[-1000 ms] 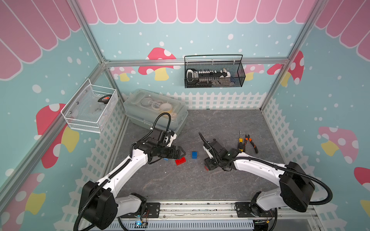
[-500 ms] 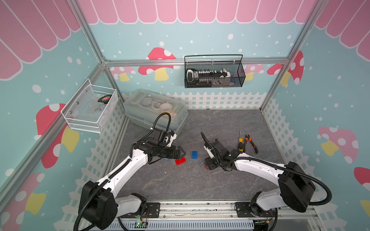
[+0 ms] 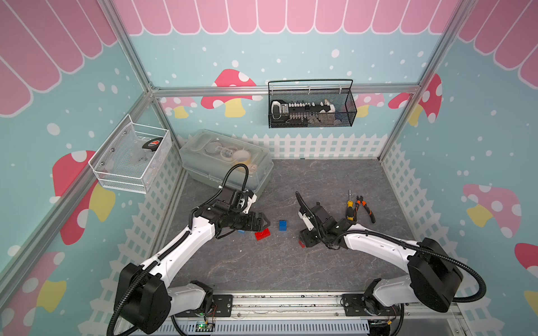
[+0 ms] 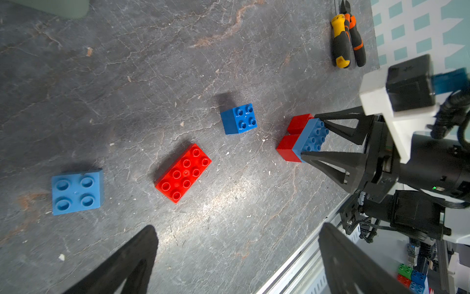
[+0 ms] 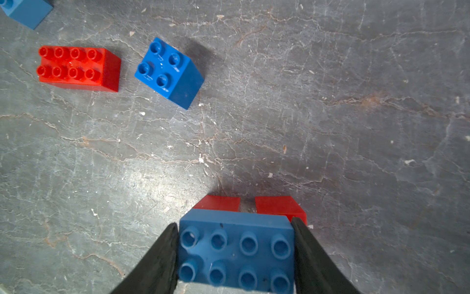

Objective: Assemble a giraffe with lego
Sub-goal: Assemble the lego brick with the lego brick.

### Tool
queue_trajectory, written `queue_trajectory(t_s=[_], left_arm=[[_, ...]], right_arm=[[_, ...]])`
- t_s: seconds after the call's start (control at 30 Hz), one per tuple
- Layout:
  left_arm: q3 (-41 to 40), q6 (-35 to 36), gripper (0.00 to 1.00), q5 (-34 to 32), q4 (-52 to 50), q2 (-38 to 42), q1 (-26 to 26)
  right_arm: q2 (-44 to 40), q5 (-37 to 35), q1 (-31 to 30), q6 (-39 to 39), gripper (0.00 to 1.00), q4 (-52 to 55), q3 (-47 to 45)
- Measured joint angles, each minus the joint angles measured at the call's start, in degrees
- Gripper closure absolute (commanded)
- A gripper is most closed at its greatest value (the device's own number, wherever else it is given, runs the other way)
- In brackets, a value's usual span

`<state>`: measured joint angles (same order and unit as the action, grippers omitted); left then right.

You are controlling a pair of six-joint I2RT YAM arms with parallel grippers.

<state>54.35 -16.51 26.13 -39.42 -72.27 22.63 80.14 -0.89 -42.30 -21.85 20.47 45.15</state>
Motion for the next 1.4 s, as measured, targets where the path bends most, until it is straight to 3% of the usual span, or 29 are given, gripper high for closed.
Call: queue_trajectory(t_s=[0.7,1.4], left_arm=[[0.0,0.0,0.01,0.0,0.0,0.0,0.0],[0.0,0.0,0.02,-0.5,0.0,0.0,0.0]], right_arm=[[1.8,0.2,0.0,-1.1,0.58,-5.8,-0.9],[1.7,-11.8,-3.1,-24.6,0.58,0.7,0.3]])
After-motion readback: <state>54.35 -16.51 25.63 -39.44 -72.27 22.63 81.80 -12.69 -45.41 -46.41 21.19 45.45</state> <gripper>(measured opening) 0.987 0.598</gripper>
